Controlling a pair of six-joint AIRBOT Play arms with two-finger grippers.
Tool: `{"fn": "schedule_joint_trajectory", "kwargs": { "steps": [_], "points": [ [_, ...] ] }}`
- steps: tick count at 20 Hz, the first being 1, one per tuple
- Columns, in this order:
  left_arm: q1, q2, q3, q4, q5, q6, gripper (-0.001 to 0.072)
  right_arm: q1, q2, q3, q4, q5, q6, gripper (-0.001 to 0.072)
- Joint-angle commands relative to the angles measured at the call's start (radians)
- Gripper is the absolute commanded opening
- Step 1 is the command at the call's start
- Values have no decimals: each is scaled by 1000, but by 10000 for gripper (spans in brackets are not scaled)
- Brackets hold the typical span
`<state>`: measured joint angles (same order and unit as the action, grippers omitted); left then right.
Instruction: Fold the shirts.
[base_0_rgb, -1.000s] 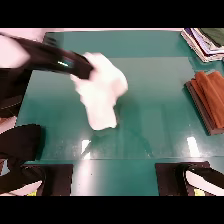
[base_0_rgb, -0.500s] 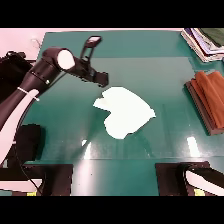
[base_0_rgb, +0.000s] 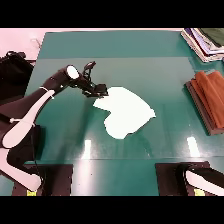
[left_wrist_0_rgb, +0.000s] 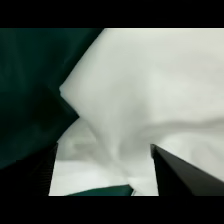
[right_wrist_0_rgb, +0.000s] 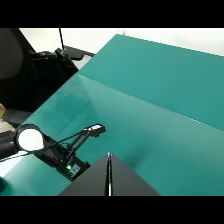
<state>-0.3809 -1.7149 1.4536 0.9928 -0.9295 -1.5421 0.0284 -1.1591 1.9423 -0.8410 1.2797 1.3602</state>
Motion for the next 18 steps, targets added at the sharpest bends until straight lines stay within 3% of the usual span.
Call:
{"fn": "schedule_joint_trajectory", "kwargs": {
  "steps": [1,2,3,6,7,10,13,14,15,16,18],
  "points": [
    [-28,-72,-6,-97,97,6,668,0,0,1,-1,41,1,18],
    [-29,-77,-5,-96,117,6,667,0,0,1,-1,49,2,18],
    [-29,-80,-6,-101,132,6,570,0,0,1,-1,56,3,18],
    [-18,-75,19,-108,154,8,76,-1,0,0,-82,122,49,18],
    [-11,-75,44,-106,137,26,29,-1,1,-10,-139,154,77,18],
    [8,-75,156,-43,37,33,28,-30,61,-212,-254,188,103,18],
    [12,-75,253,39,-57,34,29,-94,138,-623,-253,156,111,33],
    [12,-75,270,46,-76,37,29,-111,152,-768,-237,125,121,208],
    [12,-75,279,47,-83,47,29,-128,159,-922,-193,85,124,436],
    [12,-75,280,47,-86,53,29,-140,159,-1053,-129,38,124,475],
    [12,-75,280,47,-100,52,29,-142,146,-1275,13,-114,97,475]
  ]
}}
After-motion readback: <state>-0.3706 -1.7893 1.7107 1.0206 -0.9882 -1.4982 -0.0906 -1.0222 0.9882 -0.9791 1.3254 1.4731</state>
